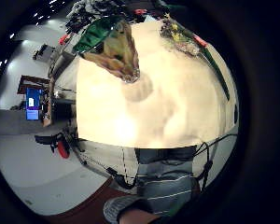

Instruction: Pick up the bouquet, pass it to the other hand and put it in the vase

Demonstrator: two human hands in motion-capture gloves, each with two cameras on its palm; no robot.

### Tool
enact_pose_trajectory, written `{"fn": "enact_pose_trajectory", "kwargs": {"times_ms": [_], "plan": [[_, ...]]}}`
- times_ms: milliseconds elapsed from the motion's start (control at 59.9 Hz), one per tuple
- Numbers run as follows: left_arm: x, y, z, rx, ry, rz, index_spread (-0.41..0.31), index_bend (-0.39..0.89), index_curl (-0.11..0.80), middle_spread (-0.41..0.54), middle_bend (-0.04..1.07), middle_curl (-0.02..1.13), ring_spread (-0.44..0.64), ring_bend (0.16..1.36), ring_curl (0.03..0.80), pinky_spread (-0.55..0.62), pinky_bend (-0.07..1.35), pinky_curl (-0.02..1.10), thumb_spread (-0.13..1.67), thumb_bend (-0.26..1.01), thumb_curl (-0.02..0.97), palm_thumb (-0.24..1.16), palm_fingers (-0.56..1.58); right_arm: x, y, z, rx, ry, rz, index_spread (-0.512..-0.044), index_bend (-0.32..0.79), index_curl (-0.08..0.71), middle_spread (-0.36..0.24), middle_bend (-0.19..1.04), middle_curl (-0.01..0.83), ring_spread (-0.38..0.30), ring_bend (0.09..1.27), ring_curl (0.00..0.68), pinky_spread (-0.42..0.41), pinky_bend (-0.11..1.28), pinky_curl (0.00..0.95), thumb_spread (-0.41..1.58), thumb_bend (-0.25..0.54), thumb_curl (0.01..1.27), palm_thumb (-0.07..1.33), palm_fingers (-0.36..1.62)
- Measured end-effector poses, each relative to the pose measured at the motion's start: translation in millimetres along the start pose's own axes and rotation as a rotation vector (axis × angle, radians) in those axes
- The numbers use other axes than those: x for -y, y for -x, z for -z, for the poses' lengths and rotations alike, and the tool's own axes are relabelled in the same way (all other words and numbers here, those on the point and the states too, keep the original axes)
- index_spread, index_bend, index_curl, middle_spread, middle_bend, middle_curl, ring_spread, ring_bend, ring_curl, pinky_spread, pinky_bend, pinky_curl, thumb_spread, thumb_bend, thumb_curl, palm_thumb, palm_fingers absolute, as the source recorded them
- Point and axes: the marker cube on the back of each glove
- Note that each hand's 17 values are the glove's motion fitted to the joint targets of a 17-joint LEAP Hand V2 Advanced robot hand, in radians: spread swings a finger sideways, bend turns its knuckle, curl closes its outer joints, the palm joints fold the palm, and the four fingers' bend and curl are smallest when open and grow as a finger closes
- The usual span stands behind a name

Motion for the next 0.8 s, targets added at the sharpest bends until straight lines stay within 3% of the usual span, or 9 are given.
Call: {"fn": "enact_pose_trajectory", "kwargs": {"times_ms": [267,367,417,484,568,618,718,751,802], "plan": [[-1.7,-3.0,-14.2,0.020,0.055,-0.010,-0.103,0.25,0.431,0.117,0.15,0.25,0.26,0.37,0.260,0.36,0.20,0.31,1.15,-0.02,0.258,0.12,0.32,43.4,4.2,-137.9,0.101,0.089,0.088,-0.342,0.07,0.032,0.085,0.25,0.351,0.183,0.65,0.328,0.291,0.84,0.410,0.91,-0.026,0.27,0.10,0.08],[-27.4,13.3,-1.3,0.271,0.155,0.231,-0.103,0.24,0.435,0.119,0.15,0.25,0.27,0.37,0.264,0.36,0.20,0.32,1.15,-0.02,0.260,0.12,0.32,39.2,2.8,-151.2,0.093,0.086,0.005,-0.363,0.15,0.077,0.063,0.26,0.353,0.202,0.54,0.295,0.299,0.78,0.387,0.89,-0.026,0.28,0.11,-0.02],[-30.2,15.3,1.6,0.293,0.134,0.265,-0.103,0.24,0.437,0.119,0.15,0.25,0.27,0.37,0.265,0.36,0.20,0.32,1.15,-0.02,0.261,0.12,0.32,40.9,3.0,-150.8,0.110,0.056,-0.008,-0.375,0.20,0.114,0.048,0.25,0.347,0.208,0.49,0.275,0.307,0.74,0.369,0.90,-0.016,0.29,0.14,0.00],[-30.4,19.6,-0.9,0.334,0.180,0.316,-0.103,0.24,0.439,0.120,0.15,0.24,0.27,0.37,0.268,0.37,0.20,0.32,1.15,-0.02,0.263,0.12,0.32,44.0,5.7,-144.8,0.140,-0.002,0.049,-0.397,0.30,0.172,0.007,0.22,0.339,0.199,0.42,0.247,0.317,0.66,0.337,0.97,0.039,0.31,0.27,0.09],[5.4,4.0,-24.5,0.081,0.080,0.050,-0.103,0.24,0.441,0.120,0.15,0.25,0.27,0.37,0.269,0.37,0.20,0.32,1.15,-0.02,0.264,0.12,0.32,41.3,9.4,-136.6,0.138,-0.031,0.117,-0.399,0.34,0.224,-0.038,0.20,0.334,0.172,0.41,0.239,0.310,0.61,0.316,1.04,0.088,0.32,0.41,0.25],[1.7,1.1,-21.2,0.045,0.057,0.005,-0.103,0.24,0.442,0.121,0.15,0.25,0.27,0.37,0.270,0.37,0.19,0.32,1.15,-0.02,0.265,0.12,0.32,41.4,9.4,-134.0,0.093,-0.023,0.109,-0.354,0.42,0.265,-0.057,0.19,0.333,0.126,0.40,0.238,0.290,0.57,0.303,1.07,0.141,0.34,0.54,0.48],[-11.7,16.4,-11.6,0.187,0.077,0.161,-0.103,0.24,0.444,0.121,0.15,0.25,0.27,0.36,0.272,0.37,0.19,0.32,1.15,-0.02,0.266,0.12,0.32,40.5,13.9,-126.1,0.025,-0.026,0.130,-0.261,0.53,0.341,-0.070,0.19,0.335,0.045,0.35,0.245,0.246,0.50,0.297,1.11,0.182,0.35,0.68,0.66],[-23.7,20.3,-1.5,0.236,0.067,0.221,-0.103,0.24,0.445,0.121,0.15,0.25,0.28,0.36,0.273,0.37,0.19,0.32,1.15,-0.02,0.266,0.12,0.32,35.4,13.8,-122.8,0.008,-0.008,0.106,-0.244,0.48,0.345,-0.083,0.26,0.362,0.000,0.36,0.257,0.187,0.48,0.299,1.13,0.203,0.36,0.73,0.77],[-31.2,13.4,7.1,0.161,0.027,0.148,-0.103,0.24,0.445,0.121,0.15,0.25,0.28,0.36,0.274,0.37,0.19,0.32,1.15,-0.02,0.267,0.12,0.32,19.3,4.1,-124.1,-0.079,0.163,-0.083,-0.231,0.31,0.320,-0.120,0.37,0.405,-0.088,0.47,0.299,0.042,0.49,0.309,1.17,0.237,0.38,0.80,1.03]]}}
